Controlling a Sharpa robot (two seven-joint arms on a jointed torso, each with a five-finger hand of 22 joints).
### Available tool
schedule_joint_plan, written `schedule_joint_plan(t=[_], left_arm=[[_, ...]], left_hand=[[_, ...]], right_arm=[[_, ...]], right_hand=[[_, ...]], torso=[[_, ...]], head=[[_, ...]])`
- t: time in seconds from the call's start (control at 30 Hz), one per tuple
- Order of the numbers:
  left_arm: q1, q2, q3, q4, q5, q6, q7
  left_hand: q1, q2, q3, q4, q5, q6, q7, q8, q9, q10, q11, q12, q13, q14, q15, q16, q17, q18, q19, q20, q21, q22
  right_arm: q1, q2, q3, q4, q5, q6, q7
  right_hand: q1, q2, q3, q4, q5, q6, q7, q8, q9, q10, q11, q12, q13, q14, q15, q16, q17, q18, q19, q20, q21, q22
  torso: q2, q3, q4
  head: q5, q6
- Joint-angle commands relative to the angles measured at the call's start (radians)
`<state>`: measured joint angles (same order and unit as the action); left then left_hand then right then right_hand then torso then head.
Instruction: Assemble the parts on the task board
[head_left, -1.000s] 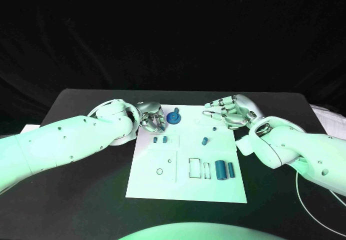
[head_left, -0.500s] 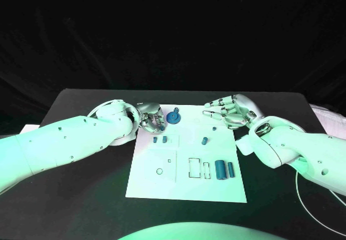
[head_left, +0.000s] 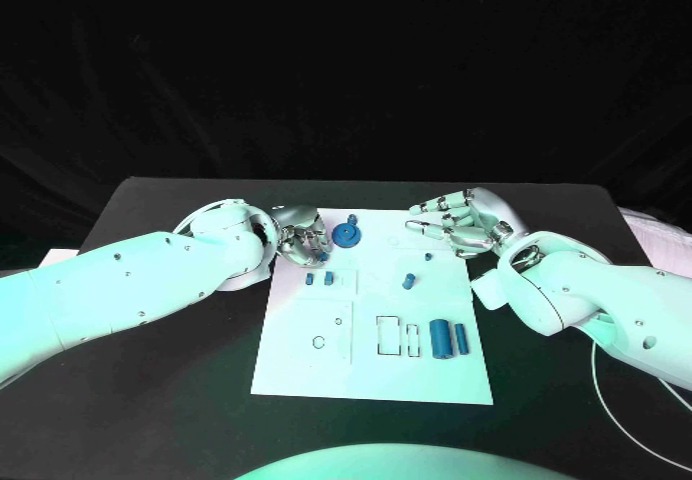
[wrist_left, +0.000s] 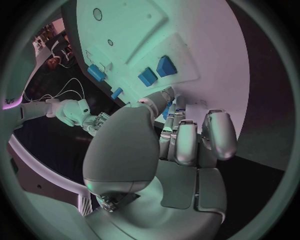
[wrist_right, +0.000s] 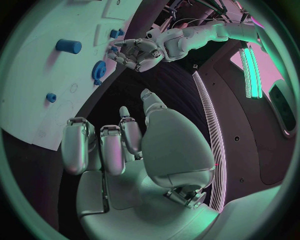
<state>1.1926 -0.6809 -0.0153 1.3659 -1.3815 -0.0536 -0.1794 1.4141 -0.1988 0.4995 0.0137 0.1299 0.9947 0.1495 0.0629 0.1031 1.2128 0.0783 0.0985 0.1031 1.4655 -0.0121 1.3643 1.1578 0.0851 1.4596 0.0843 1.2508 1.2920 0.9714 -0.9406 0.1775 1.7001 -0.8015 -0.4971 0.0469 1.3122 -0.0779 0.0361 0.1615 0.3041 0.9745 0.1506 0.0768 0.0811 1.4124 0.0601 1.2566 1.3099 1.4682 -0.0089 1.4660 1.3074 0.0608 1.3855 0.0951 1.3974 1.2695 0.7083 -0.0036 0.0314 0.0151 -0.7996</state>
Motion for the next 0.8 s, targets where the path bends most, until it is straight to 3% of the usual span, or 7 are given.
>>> schedule_joint_plan(t=[0.03, 0.13, 0.27, 0.47, 0.6, 0.73, 0.8], left_arm=[[0.0, -0.004, 0.0, 0.002, 0.012, 0.007, -0.003], [0.0, -0.017, 0.001, 0.009, 0.02, 0.002, -0.004], [0.001, -0.041, 0.001, 0.025, 0.045, -0.052, 0.011], [0.003, -0.099, 0.002, 0.069, 0.179, -0.233, 0.081], [0.004, -0.14, 0.002, 0.098, 0.42, -0.324, 0.143], [0.004, -0.18, 0.0, 0.129, 0.806, -0.355, 0.271], [0.004, -0.198, -0.003, 0.149, 1.023, -0.344, 0.347]], left_hand=[[-0.011, -0.002, 0.003, -0.001, -0.004, -0.004, 0.0, -0.003, -0.001, -0.008, -0.001, -0.004, -0.001, 0.028, 0.004, -0.003, -0.001, -0.008, -0.002, 0.008, -0.004, -0.001], [-0.008, 0.0, 0.007, -0.003, -0.003, -0.001, -0.001, 0.001, -0.002, -0.008, 0.0, -0.006, 0.0, 0.027, 0.004, -0.003, -0.003, -0.007, -0.003, 0.008, -0.005, -0.001], [-0.007, 0.003, 0.011, -0.005, -0.003, 0.012, 0.0, 0.007, -0.003, -0.003, 0.0, -0.005, 0.001, 0.028, 0.005, -0.001, 0.0, -0.007, -0.003, 0.008, -0.007, -0.002], [-0.006, 0.007, 0.017, -0.009, -0.003, 0.055, -0.002, 0.025, -0.001, 0.014, -0.003, -0.001, 0.006, 0.029, 0.003, 0.004, 0.006, -0.003, -0.01, 0.007, -0.025, -0.015], [0.013, 0.025, 0.058, -0.022, 0.0, 0.076, 0.016, 0.031, -0.005, -0.021, 0.015, -0.024, -0.003, -0.014, 0.01, -0.074, -0.121, 0.03, -0.074, 0.011, -0.181, -0.141], [0.021, 0.026, 0.115, -0.044, -0.001, 0.083, 0.029, 0.029, -0.015, -0.04, 0.026, -0.027, -0.012, -0.117, 0.018, -0.258, -0.375, 0.075, -0.189, 0.017, -0.413, -0.319], [0.008, 0.026, 0.112, -0.042, -0.004, 0.086, 0.026, 0.03, -0.018, -0.03, 0.022, -0.016, -0.011, -0.137, 0.018, -0.29, -0.416, 0.082, -0.214, 0.019, -0.455, -0.349]], right_arm=[[-0.001, -0.001, 0.0, -0.004, -0.006, 0.008, 0.001], [-0.001, -0.003, 0.0, -0.015, -0.029, 0.017, -0.014], [0.001, -0.004, 0.0, -0.038, -0.102, 0.053, -0.046], [0.026, -0.004, 0.001, -0.068, -0.327, 0.135, -0.121], [0.039, -0.009, 0.002, -0.069, -0.534, 0.178, -0.165], [0.05, -0.017, 0.004, -0.067, -0.71, 0.236, -0.216], [0.053, -0.019, 0.004, -0.063, -0.788, 0.26, -0.241]], right_hand=[[-0.002, 0.01, -0.008, 0.001, 0.004, 0.003, -0.003, -0.002, 0.001, -0.007, 0.0, -0.005, 0.032, 0.06, -0.005, -0.007, 0.074, 0.009, -0.006, 0.0, -0.006, -0.002], [0.024, 0.021, 0.003, -0.013, -0.001, 0.001, -0.003, -0.003, 0.001, -0.085, -0.002, -0.145, -0.067, 0.057, -0.006, -0.016, 0.063, 0.013, -0.015, -0.001, -0.018, -0.019], [0.083, 0.035, 0.05, -0.037, -0.022, 0.012, -0.005, 0.001, 0.003, -0.316, -0.006, -0.607, -0.401, 0.042, -0.011, -0.062, 0.0, 0.025, -0.047, -0.007, -0.057, -0.076], [0.148, 0.003, 0.175, -0.063, -0.046, 0.069, 0.005, 0.013, 0.008, -0.329, 0.005, -0.94, -0.724, 0.04, -0.002, -0.101, -0.051, 0.027, -0.042, -0.004, -0.07, -0.087], [0.156, -0.024, 0.251, -0.083, -0.065, 0.102, -0.009, 0.014, 0.009, -0.278, 0.003, -1.04, -0.851, 0.046, -0.005, -0.094, -0.04, 0.028, -0.036, -0.006, -0.07, -0.086], [0.14, -0.048, 0.274, -0.081, -0.082, 0.124, -0.018, 0.017, 0.011, -0.284, 0.003, -1.088, -0.914, 0.048, -0.004, -0.089, -0.034, 0.027, -0.036, -0.004, -0.076, -0.093], [0.129, -0.057, 0.282, -0.074, -0.094, 0.133, -0.022, 0.018, 0.012, -0.28, 0.003, -1.106, -0.943, 0.048, -0.004, -0.089, -0.034, 0.031, -0.041, -0.003, -0.087, -0.109]], torso=[[-0.001, -0.0008, 0.0008], [-0.001, -0.0012, 0.0002], [-0.003, -0.0008, 0.0001], [-0.003, -0.0002, 0.0041], [-0.004, -0.0009, 0.0047], [-0.004, -0.0003, 0.0012], [-0.003, -0.0022, 0.0009]], head=[[-0.001, -0.001], [-0.002, 0.001], [-0.002, 0.004], [-0.009, 0.011], [-0.011, 0.013], [-0.018, 0.021], [-0.028, 0.026]])
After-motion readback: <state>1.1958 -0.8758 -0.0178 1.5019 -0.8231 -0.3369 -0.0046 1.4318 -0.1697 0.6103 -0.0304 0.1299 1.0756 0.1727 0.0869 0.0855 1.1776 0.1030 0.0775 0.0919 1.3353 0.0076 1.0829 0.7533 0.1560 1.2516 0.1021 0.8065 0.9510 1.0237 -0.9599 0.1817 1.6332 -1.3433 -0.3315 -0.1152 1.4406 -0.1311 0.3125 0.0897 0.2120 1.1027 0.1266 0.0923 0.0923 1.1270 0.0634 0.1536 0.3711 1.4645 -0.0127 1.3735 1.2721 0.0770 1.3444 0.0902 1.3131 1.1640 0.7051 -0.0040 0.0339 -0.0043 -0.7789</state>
